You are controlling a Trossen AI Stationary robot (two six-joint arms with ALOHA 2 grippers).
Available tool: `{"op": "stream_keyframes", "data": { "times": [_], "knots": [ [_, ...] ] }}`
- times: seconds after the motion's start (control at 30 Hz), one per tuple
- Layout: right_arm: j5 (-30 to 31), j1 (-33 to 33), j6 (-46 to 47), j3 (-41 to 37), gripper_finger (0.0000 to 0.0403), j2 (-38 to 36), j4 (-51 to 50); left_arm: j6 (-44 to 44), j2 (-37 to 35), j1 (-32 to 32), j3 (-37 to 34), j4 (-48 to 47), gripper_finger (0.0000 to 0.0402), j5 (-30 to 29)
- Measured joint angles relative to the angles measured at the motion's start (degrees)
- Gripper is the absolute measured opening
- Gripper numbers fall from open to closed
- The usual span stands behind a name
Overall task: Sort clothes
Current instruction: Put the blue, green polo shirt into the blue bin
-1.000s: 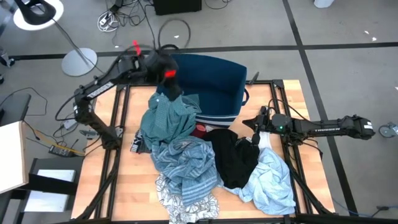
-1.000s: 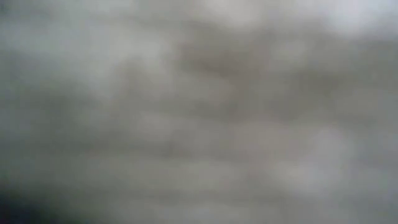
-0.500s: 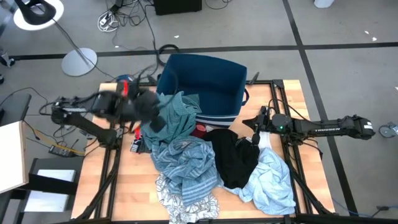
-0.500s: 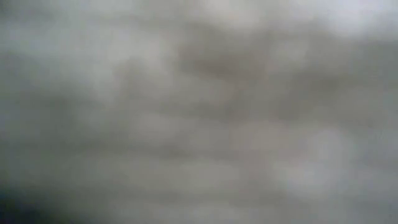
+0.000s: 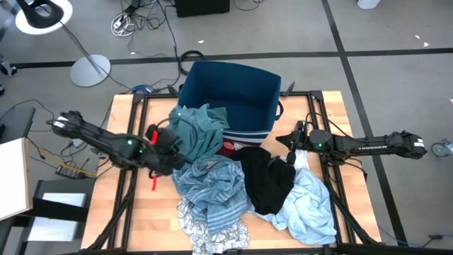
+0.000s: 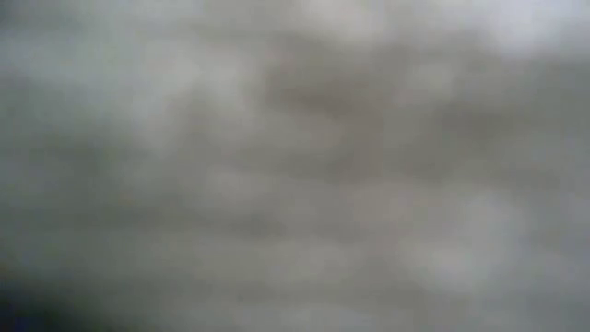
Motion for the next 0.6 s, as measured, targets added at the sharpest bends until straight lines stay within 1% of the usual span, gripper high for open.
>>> {"op": "stream_keyframes", "data": {
  "times": [0.2, 0.33, 0.4, 0.47, 0.53, 0.6],
  "knots": [
    [0.00, 0.00, 0.00, 0.00, 0.0022, 0.02, 0.18, 1.28, 0.27, 1.62, -9.41, 10.86, 0.0097, -0.25],
    [-0.02, 0.00, 0.00, 0.00, 0.0022, 0.00, 0.18, 2.02, 0.29, 3.30, -16.06, 23.07, 0.0097, -0.11],
    [0.00, -0.01, 0.00, 0.00, 0.0022, 0.02, 0.18, 3.64, 0.29, 4.33, -19.29, 30.00, 0.0097, 1.08],
    [-0.02, 0.00, 0.00, 0.00, 0.0022, 0.00, 0.18, 4.23, 0.31, 5.66, -21.62, 36.06, 0.0095, 3.88],
    [0.00, 0.00, 0.00, 0.00, 0.0022, 0.02, 0.18, 4.25, 0.34, 6.77, -22.39, 40.40, 0.0079, 6.36],
    [0.00, 0.00, 0.00, 0.00, 0.0022, 0.00, 0.18, 6.88, 0.34, 7.28, -22.06, 43.70, 0.0039, 7.06]
  ]
}}
